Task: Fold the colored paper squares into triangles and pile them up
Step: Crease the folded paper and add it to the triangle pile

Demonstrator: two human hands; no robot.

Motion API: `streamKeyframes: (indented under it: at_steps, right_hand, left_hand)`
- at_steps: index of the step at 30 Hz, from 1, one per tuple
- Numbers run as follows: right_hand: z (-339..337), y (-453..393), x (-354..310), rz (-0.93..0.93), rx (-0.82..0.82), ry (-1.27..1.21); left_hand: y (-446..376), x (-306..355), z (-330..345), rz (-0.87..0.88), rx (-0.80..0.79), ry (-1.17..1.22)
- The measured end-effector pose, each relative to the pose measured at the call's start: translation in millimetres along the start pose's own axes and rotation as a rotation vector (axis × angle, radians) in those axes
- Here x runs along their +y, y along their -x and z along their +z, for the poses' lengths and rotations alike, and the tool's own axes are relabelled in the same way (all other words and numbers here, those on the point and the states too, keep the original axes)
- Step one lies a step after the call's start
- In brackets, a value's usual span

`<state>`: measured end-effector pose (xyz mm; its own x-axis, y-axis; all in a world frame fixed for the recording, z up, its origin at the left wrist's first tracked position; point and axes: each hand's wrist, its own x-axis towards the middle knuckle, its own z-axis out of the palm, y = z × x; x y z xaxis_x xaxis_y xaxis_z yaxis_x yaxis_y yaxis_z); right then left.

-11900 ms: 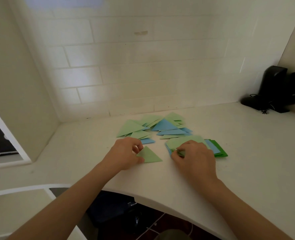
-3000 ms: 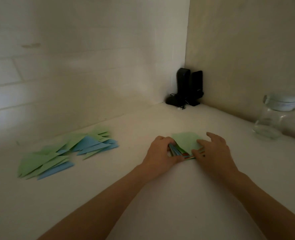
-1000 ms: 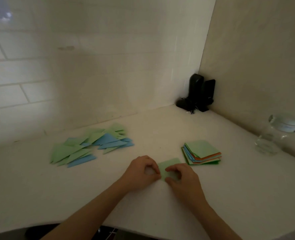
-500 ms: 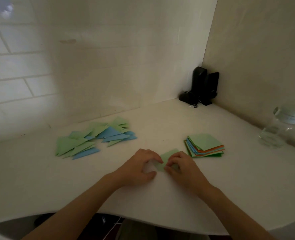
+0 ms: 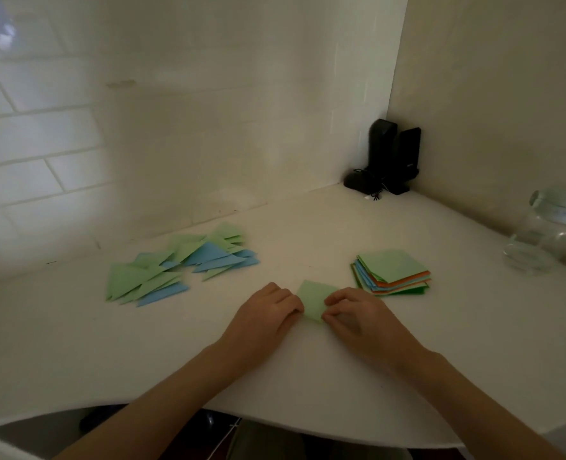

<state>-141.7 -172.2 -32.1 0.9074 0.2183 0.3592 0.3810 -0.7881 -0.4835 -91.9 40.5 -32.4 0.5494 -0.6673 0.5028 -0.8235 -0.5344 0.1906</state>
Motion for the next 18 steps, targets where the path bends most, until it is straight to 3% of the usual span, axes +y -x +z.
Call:
streamKeyframes:
  at_steps: [3,11,18]
  right_hand:
    - [1,6,-2,0.079,0.023,-0.024]
    - [20,0,-8,0.248,0.247,-0.042]
    - [23,1,-8,0.267,0.293,0.019]
  left_hand:
    - [-6,2,4,-0.038,-0.047,0.024]
    - [-18,6,10,-0.427,-0.015,0.313]
    - [-21,4,14,-0.468,0.011,0.384]
